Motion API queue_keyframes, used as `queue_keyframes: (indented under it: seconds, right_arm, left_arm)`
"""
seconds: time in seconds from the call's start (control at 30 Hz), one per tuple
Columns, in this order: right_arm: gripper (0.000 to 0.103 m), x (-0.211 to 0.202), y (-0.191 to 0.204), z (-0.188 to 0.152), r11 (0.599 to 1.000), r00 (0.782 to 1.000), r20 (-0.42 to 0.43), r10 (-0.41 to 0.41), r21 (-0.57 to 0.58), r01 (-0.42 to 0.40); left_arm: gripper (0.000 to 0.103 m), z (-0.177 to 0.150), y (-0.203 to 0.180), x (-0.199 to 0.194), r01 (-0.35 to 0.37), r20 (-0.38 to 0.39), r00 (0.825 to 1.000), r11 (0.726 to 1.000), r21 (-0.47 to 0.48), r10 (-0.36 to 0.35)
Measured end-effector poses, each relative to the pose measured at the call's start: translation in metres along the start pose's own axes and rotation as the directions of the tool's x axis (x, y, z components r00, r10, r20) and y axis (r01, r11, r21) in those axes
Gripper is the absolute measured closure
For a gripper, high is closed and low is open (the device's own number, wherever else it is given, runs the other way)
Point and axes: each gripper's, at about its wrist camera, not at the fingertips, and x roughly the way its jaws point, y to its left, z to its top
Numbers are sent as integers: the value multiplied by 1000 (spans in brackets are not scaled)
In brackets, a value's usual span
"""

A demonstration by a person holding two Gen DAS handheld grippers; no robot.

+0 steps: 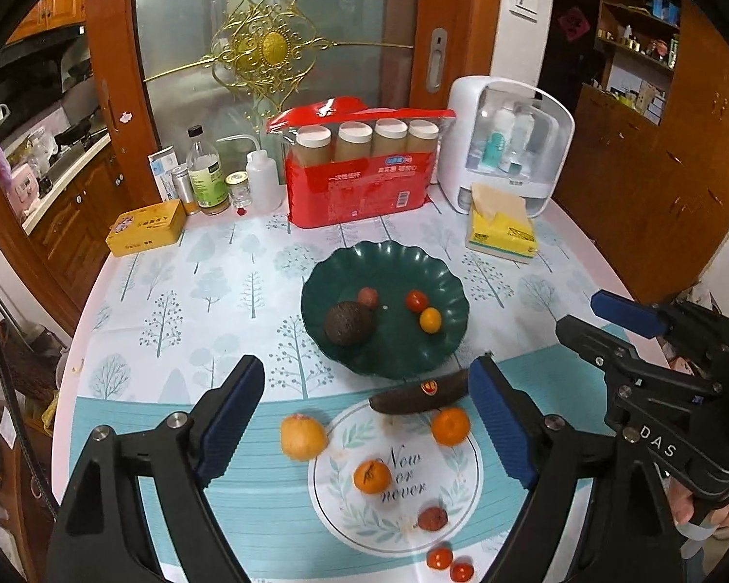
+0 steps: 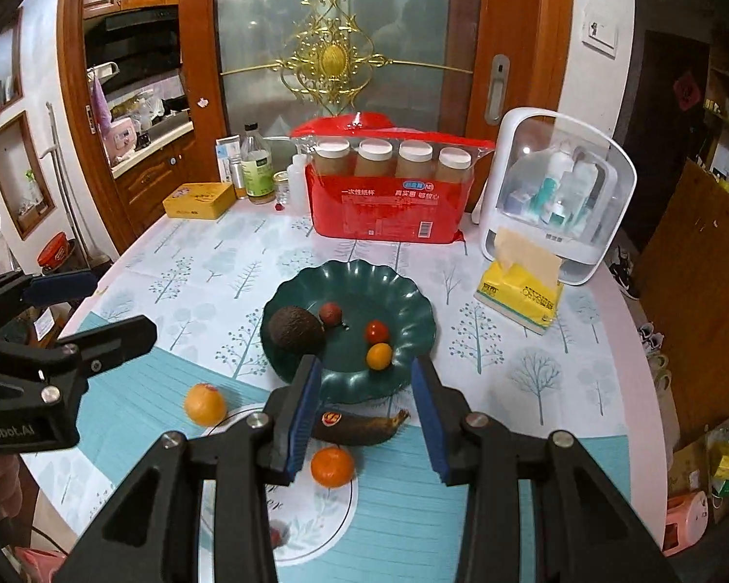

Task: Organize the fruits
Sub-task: 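Grasp a cherry tomato with the left tool while the right tool grasps another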

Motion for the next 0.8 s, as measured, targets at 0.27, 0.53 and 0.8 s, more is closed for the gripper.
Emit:
queue_keyframes:
  seconds: [0.27, 0.53, 0.8]
  right_arm:
    - [63, -24, 6, -28, 1000, 999, 17, 29, -8, -29]
    - [63, -26, 18, -72, 996, 996, -24, 83, -20, -83]
    - [63, -5, 34, -138, 989, 986, -114, 119, -69, -127]
  left_arm:
    - [15, -29, -26, -18, -6, 18, 1000, 998, 58, 5]
    - [14, -70, -35, -9, 5, -26, 1000, 998, 67, -3]
    - [14, -134, -30, 22, -4, -133, 991, 997, 73, 13]
